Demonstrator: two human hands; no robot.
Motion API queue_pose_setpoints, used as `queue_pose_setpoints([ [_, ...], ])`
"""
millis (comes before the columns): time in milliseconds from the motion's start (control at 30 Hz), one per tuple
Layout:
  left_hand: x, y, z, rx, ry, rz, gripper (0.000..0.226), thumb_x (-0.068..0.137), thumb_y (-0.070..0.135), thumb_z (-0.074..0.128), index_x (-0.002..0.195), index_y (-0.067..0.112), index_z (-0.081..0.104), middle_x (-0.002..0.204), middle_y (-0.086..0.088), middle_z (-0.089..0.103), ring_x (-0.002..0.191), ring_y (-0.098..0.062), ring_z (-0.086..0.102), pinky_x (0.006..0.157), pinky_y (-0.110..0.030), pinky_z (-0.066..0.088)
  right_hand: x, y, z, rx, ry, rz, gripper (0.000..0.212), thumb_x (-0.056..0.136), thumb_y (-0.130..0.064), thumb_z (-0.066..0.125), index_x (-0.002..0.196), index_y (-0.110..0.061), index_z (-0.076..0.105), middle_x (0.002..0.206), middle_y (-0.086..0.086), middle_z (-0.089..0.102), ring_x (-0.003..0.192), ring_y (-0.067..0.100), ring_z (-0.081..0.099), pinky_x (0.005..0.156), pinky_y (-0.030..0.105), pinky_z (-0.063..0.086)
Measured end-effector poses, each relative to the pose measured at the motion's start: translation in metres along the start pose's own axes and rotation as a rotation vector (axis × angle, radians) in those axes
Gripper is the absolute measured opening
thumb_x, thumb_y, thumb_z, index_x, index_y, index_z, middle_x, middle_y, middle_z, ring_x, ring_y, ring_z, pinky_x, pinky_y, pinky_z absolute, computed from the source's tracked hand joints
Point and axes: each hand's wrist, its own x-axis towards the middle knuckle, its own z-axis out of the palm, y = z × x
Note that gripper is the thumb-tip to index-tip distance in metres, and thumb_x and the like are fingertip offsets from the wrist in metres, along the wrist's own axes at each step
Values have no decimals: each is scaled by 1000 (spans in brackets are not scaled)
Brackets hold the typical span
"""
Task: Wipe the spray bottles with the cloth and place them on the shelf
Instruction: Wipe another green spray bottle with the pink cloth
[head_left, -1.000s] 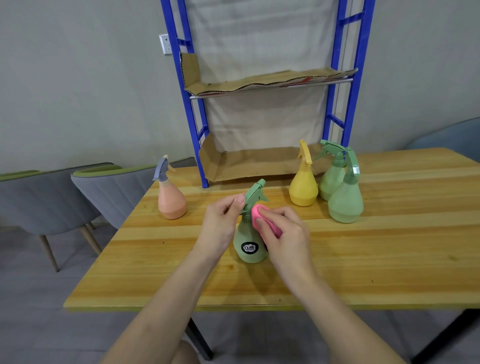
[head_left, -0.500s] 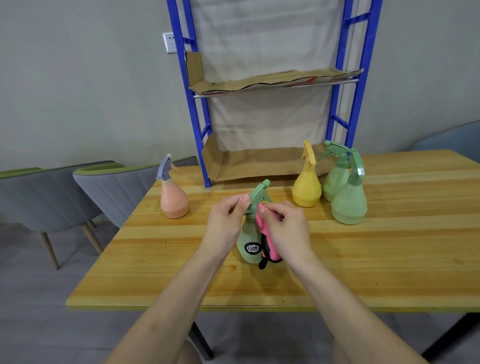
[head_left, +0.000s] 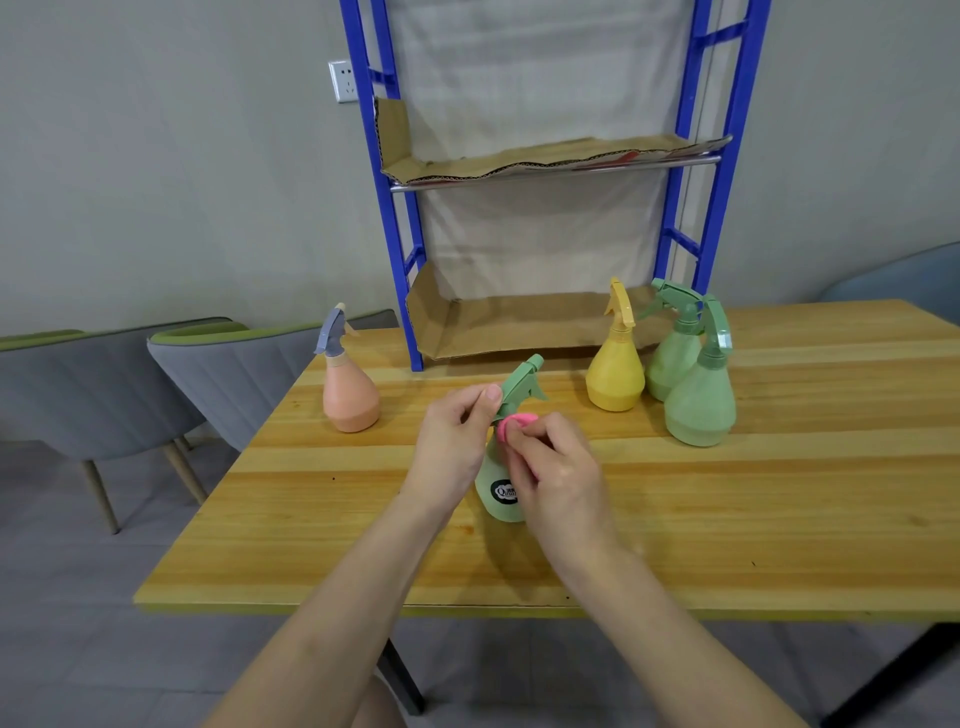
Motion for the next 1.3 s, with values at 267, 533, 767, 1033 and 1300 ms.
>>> queue_pose_setpoints([
  [267, 4, -4, -3, -7, -25, -9, 37, 111, 32, 49, 98, 9, 75, 98, -19, 72, 99, -41, 64, 92, -60, 50, 5, -2, -4, 244, -16, 285, 17, 95, -8, 77, 111, -7, 81, 97, -1, 63, 100, 5, 67, 89, 23, 57],
  [533, 5, -4, -8, 33, -78, 12, 37, 110, 33, 51, 94, 12, 77, 93, -8, 75, 95, -31, 66, 92, -56, 53, 27, 5, -19, 306, -227, 542, 13, 98, -14, 73, 104, -17, 84, 96, -3, 64, 89, 1, 62, 79, 5, 43],
  [767, 11, 1, -15, 111, -127, 33, 21, 101, 27, 67, 116, 33, 80, 108, 9, 79, 107, -14, 70, 100, -45, 54, 36, 13, -34, 313, -472, 566, 17, 102, -22, 69, 114, -20, 81, 110, -8, 66, 101, 6, 61, 81, 11, 41],
  [1033, 13, 12, -21, 327, -142, 35, 28, 104, 30, 60, 127, 34, 75, 114, 13, 77, 111, -9, 65, 98, -35, 52, 13, 20, -71, 419, -292, 757, 19, 100, -27, 71, 116, -32, 79, 107, -15, 78, 96, 6, 73, 85, 32, 62],
  [1300, 13, 10, -20, 324, -138, 54, 28, 105, 30, 59, 127, 34, 75, 118, 16, 75, 114, -7, 65, 104, -42, 53, 25, 22, -72, 494, 92, 658, 21, 103, -23, 68, 120, -30, 78, 117, -11, 72, 110, 2, 66, 94, 22, 54],
])
